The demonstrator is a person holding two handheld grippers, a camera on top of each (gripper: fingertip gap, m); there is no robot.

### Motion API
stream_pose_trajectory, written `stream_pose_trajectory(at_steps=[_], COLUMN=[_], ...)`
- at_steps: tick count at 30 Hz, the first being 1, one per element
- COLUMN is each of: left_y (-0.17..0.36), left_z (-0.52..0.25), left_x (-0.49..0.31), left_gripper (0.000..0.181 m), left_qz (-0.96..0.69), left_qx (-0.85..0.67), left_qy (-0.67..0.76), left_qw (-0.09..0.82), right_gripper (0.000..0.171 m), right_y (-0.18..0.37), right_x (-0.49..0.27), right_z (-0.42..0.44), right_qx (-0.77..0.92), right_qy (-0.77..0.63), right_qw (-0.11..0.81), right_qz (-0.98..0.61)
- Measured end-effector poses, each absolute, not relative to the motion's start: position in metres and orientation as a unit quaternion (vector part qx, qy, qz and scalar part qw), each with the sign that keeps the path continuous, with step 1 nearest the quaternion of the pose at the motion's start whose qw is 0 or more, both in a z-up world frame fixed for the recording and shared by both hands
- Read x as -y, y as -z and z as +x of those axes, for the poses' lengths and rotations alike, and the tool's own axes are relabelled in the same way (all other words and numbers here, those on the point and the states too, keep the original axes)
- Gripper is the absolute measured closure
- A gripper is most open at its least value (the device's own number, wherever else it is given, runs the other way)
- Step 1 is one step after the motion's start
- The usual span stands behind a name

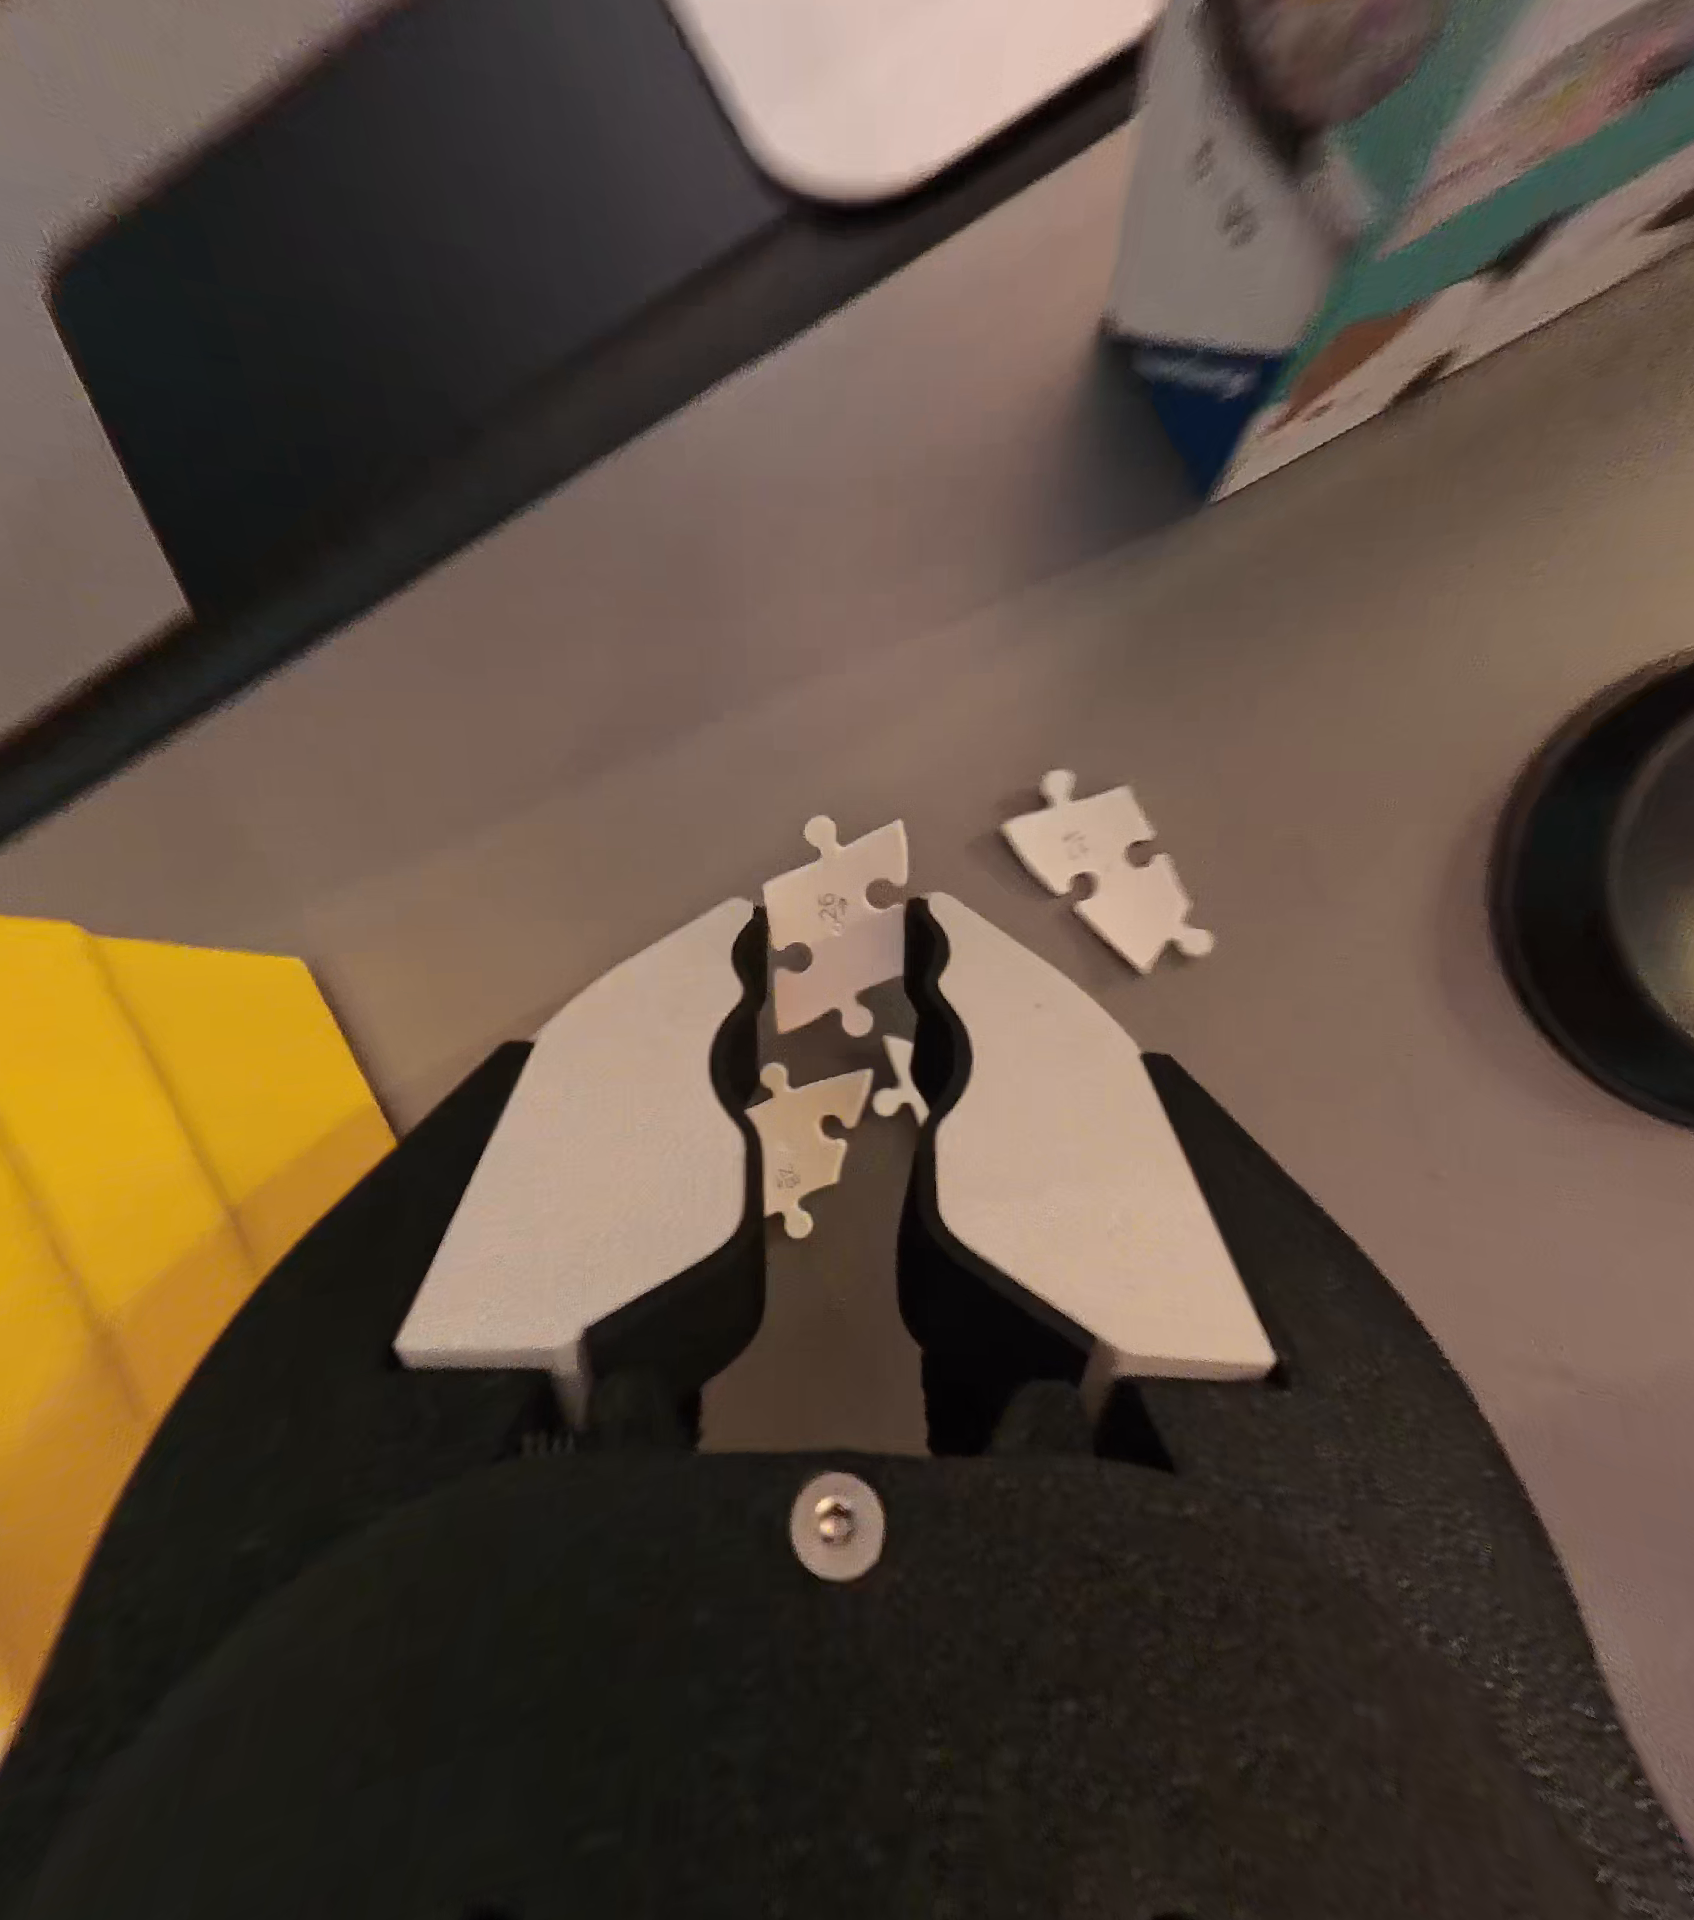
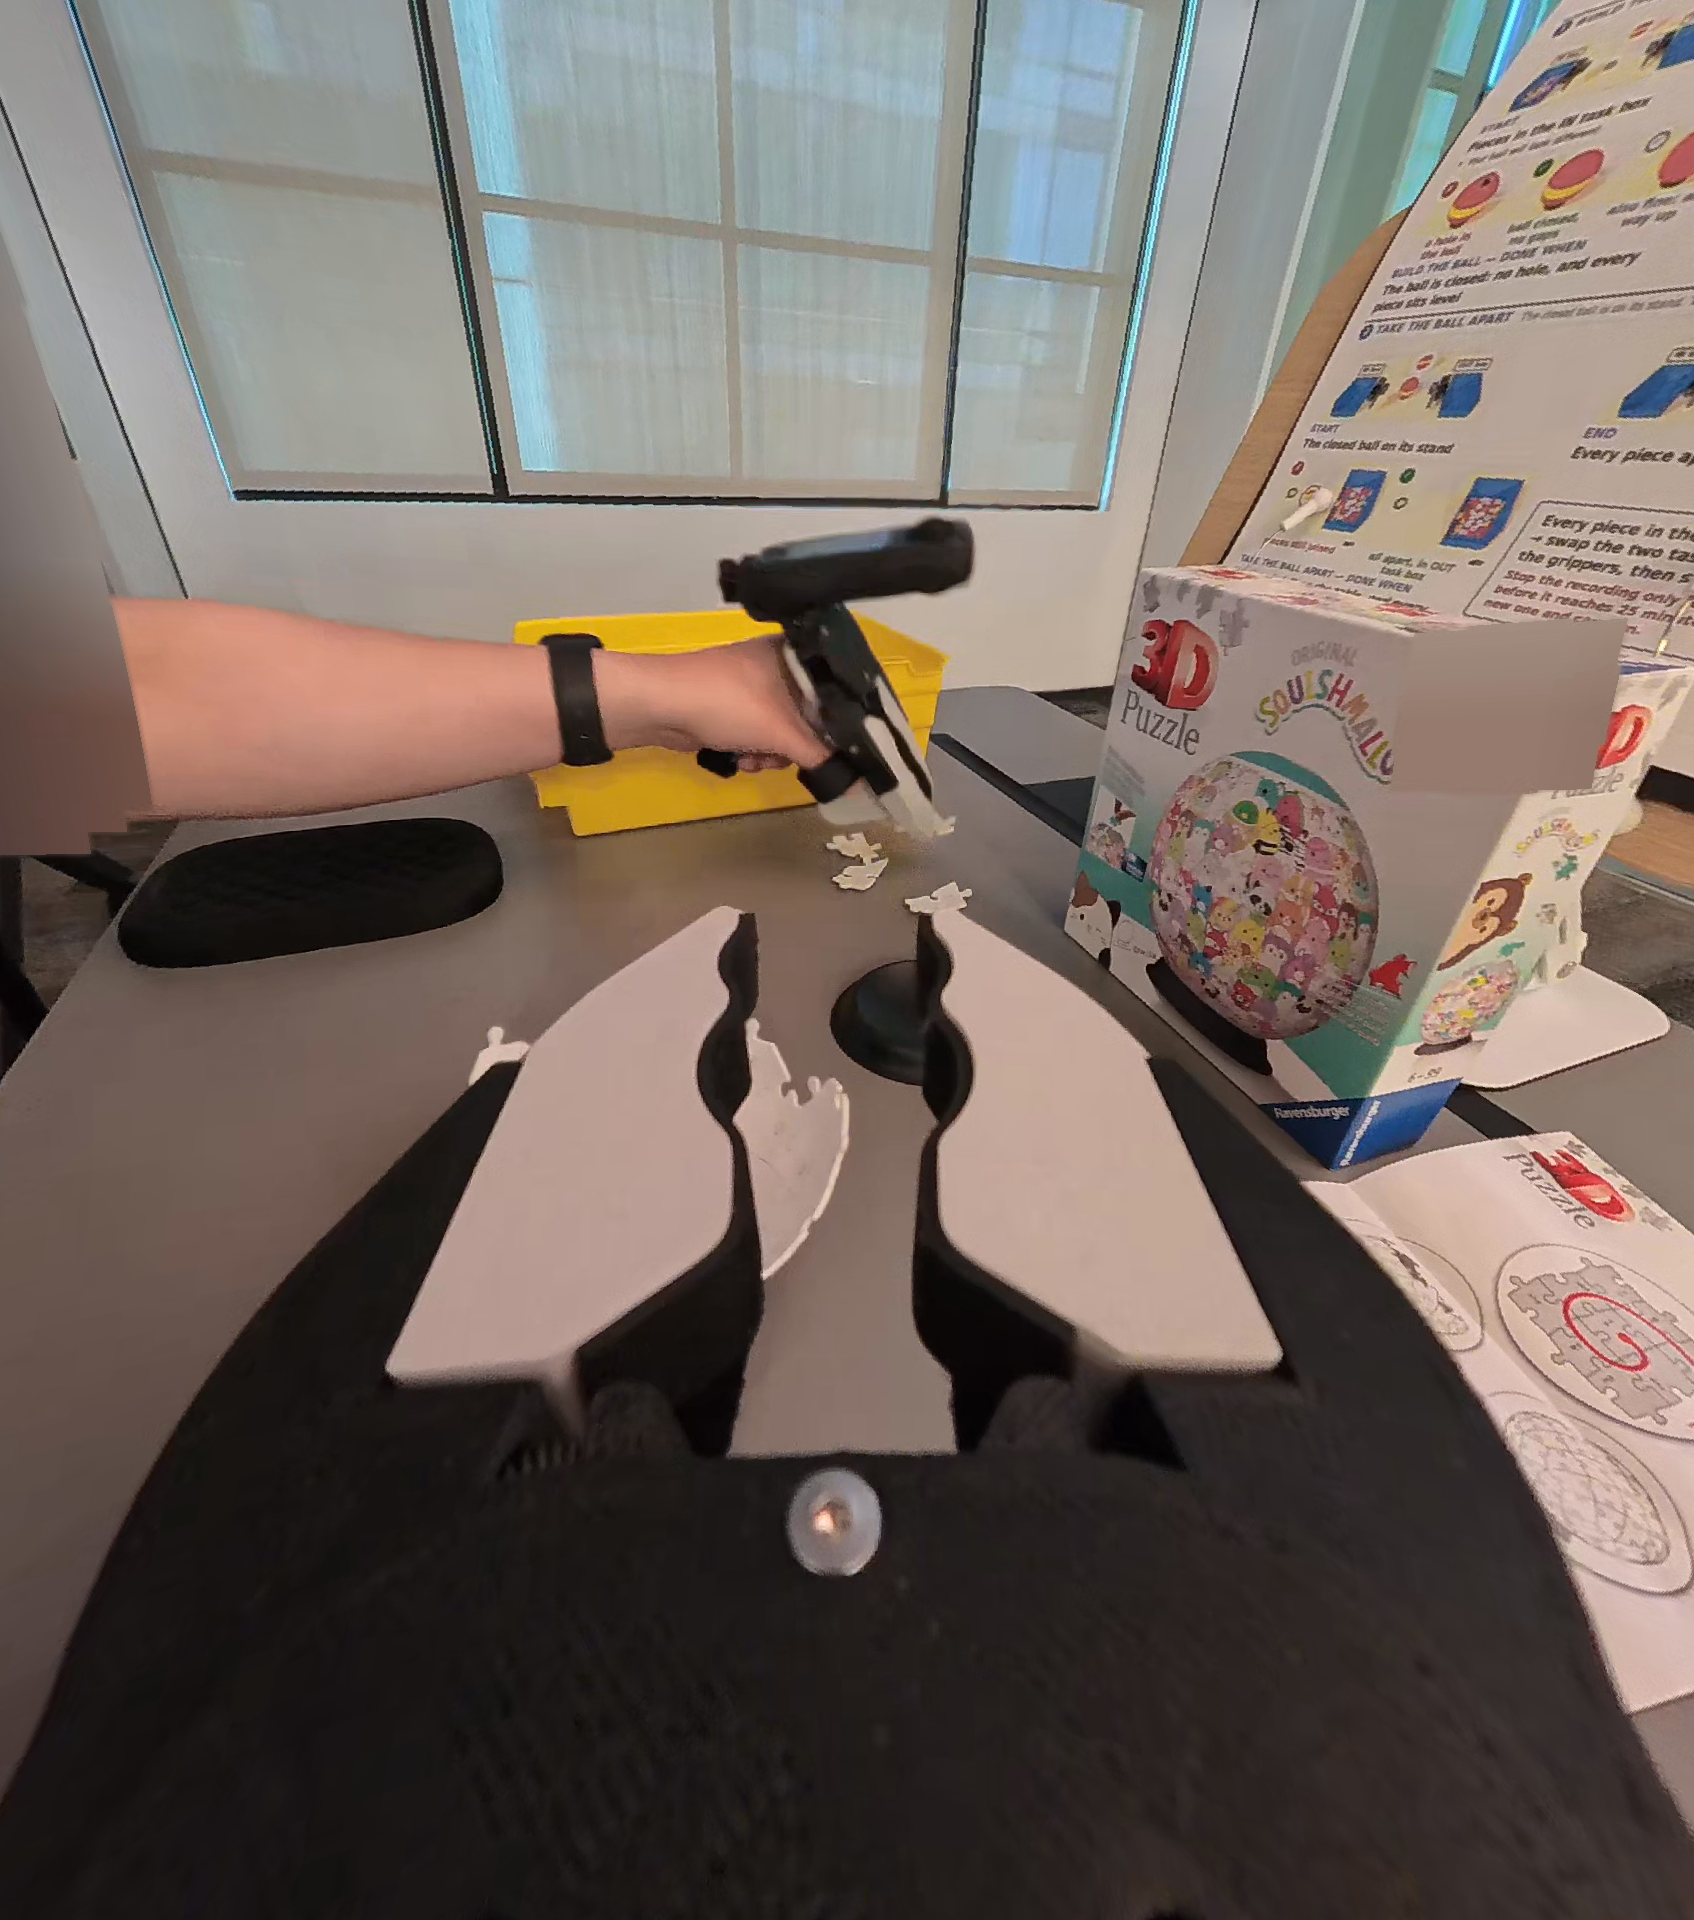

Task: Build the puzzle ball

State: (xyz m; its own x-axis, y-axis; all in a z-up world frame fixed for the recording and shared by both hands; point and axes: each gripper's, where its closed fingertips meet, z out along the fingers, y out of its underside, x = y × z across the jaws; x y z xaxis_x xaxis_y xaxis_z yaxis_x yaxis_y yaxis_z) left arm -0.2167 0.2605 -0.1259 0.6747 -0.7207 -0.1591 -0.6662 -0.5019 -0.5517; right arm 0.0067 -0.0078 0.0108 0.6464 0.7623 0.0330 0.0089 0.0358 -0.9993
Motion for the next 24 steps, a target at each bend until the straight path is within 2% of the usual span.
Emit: stream_pose_trajectory(at_steps=[4, 8, 11, 13, 16, 21, 24], left_y=[0.067, 0.018, 0.005, 0.003, 0.007, 0.011, 0.012], left_z=[-0.188, -0.146, -0.118, -0.104, -0.086, -0.077, -0.075], left_x=[-0.219, -0.129, -0.066, -0.039, 0.001, 0.021, 0.030], left_gripper=[0.156, 0.156, 0.156, 0.156, 0.157, 0.156, 0.156], left_qz=[-0.768, -0.620, -0.507, -0.453, -0.407, -0.372, -0.358], left_qx=[-0.486, -0.618, -0.711, -0.748, -0.784, -0.811, -0.821], left_qy=[0.076, 0.088, 0.052, 0.025, 0.066, 0.062, 0.070], left_qw=[0.410, 0.476, 0.484, 0.485, 0.465, 0.446, 0.439], right_gripper=[0.142, 0.146, 0.146, 0.144, 0.146, 0.147, 0.151], right_y=[-0.002, 0.000, -0.010, -0.014, -0.017, -0.002, 0.006], right_x=[0.000, -0.009, -0.013, -0.008, -0.006, 0.008, 0.014], right_z=[0.009, 0.000, -0.020, -0.039, -0.055, -0.069, -0.075], right_qx=[0.279, 0.236, 0.226, 0.234, 0.252, 0.289, 0.311], right_qy=[-0.300, -0.333, -0.363, -0.410, -0.437, -0.433, -0.412], right_qw=[0.630, 0.592, 0.544, 0.479, 0.403, 0.270, 0.229], right_qz=[-0.660, -0.695, -0.722, -0.740, -0.763, -0.810, -0.825])
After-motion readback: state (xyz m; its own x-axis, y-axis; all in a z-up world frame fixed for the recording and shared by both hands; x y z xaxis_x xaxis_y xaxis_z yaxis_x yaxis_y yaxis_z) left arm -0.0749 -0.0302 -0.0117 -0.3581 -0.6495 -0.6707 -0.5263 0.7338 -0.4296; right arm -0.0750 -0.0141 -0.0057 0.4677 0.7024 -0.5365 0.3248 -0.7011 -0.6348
